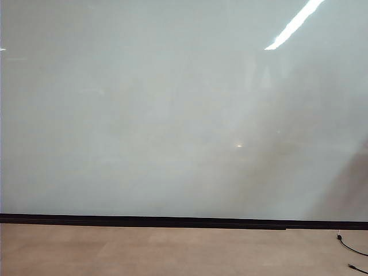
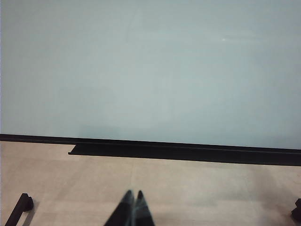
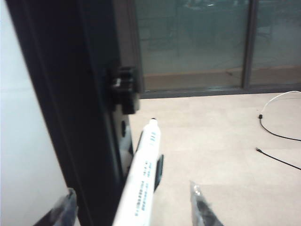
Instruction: Pick up the pen on the shelf to the right of the whiteboard and write the letter A.
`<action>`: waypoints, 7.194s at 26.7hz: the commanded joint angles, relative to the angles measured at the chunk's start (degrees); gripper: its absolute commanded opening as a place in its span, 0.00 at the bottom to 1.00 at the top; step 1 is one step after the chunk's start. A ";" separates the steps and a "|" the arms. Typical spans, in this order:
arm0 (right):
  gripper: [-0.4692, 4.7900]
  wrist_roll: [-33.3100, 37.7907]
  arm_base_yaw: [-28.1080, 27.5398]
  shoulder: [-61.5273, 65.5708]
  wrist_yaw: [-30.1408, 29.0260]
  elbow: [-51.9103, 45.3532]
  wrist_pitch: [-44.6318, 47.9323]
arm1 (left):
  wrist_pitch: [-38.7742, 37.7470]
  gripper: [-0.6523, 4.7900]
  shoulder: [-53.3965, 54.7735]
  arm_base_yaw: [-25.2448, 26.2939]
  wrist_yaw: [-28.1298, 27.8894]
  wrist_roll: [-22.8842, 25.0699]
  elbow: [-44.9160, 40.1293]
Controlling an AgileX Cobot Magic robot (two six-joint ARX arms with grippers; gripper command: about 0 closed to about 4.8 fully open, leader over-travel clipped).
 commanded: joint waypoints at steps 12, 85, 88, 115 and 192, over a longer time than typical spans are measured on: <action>0.61 1.75 0.02 -0.26 0.00 0.92 1.01 | 0.35 0.11 0.02 0.00 0.22 0.22 0.17; 0.07 1.33 -0.92 -0.42 -1.31 0.81 1.05 | 0.35 0.11 0.02 0.00 0.22 0.24 0.17; 0.07 1.07 -0.92 -0.42 -1.22 0.81 1.11 | 0.35 0.11 0.02 0.00 0.22 0.22 0.17; 0.07 -0.26 4.42 -19.37 34.75 -14.86 1.05 | 0.35 0.11 0.02 0.00 0.20 0.22 0.17; 0.07 -24.30 65.16 -30.08 37.51 18.08 -64.22 | 0.35 0.11 0.02 0.00 0.22 0.24 0.17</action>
